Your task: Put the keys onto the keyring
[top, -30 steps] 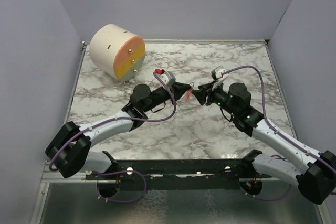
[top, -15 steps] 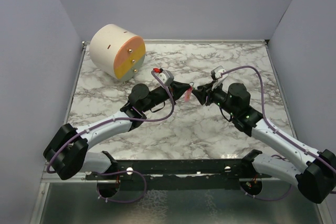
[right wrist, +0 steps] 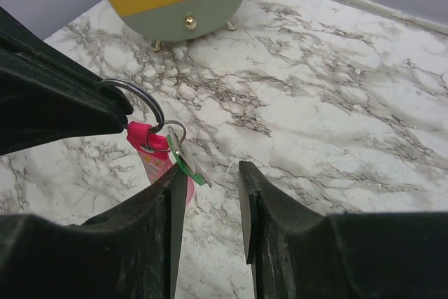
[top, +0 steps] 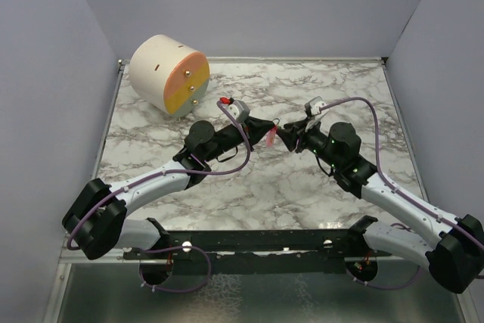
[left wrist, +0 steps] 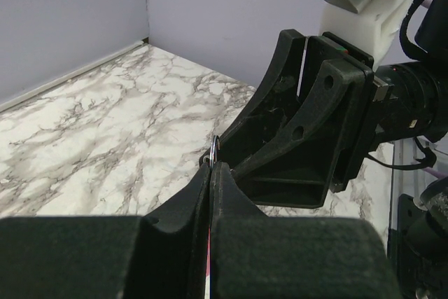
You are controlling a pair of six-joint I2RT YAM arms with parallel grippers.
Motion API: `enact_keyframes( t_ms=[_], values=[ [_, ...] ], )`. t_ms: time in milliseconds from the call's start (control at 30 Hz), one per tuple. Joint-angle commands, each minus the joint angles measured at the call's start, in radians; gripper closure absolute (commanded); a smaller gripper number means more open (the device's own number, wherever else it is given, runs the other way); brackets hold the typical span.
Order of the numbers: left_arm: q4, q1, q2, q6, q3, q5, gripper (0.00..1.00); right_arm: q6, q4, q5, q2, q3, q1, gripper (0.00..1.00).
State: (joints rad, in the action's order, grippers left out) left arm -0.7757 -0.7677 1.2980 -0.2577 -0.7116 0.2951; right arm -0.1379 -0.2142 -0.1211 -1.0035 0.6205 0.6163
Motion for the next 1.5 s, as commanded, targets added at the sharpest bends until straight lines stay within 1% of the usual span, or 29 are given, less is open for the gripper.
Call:
enact_keyframes(
  t_ms=[0, 333, 433, 467, 600, 633, 900, 1200, 1467],
  values=[
    [-0.009, 0.002, -0.025, -0.020, -0.036, 0.010, 1.00, -0.002, -0.067, -0.022, -0.009, -0.017, 0.002, 0.65],
    [-0.008, 0.002, -0.034, -0.025, -0.034, 0.015, 1.00, 0.000, -0.097, -0.032, -0.032, -0.023, 0.002, 0.68],
    [-0.008, 0.002, -0.038, -0.026, -0.031, 0.015, 1.00, 0.003, -0.113, -0.031, -0.024, -0.030, 0.002, 0.73],
    [-0.009, 0.002, -0.040, -0.026, -0.029, 0.014, 1.00, 0.004, -0.116, -0.031, -0.020, -0.035, 0.002, 0.76],
    [0.002, 0.006, -0.046, -0.023, -0.024, 0.004, 1.00, 0.010, -0.112, -0.020, 0.003, -0.041, 0.002, 0.97],
    [0.007, 0.009, -0.048, -0.021, -0.023, 0.001, 1.00, 0.012, -0.106, -0.017, 0.010, -0.041, 0.001, 0.99],
    [0.029, 0.037, -0.046, -0.020, -0.022, -0.016, 1.00, 0.017, -0.056, 0.015, 0.058, -0.037, 0.002, 0.99],
    [0.038, 0.078, -0.020, -0.024, -0.035, 0.001, 1.00, 0.026, 0.049, 0.071, 0.023, 0.017, 0.002, 0.99],
    [0.039, 0.089, 0.009, -0.033, -0.032, 0.032, 1.00, 0.023, 0.057, 0.101, 0.033, 0.019, 0.002, 0.99]
  ],
)
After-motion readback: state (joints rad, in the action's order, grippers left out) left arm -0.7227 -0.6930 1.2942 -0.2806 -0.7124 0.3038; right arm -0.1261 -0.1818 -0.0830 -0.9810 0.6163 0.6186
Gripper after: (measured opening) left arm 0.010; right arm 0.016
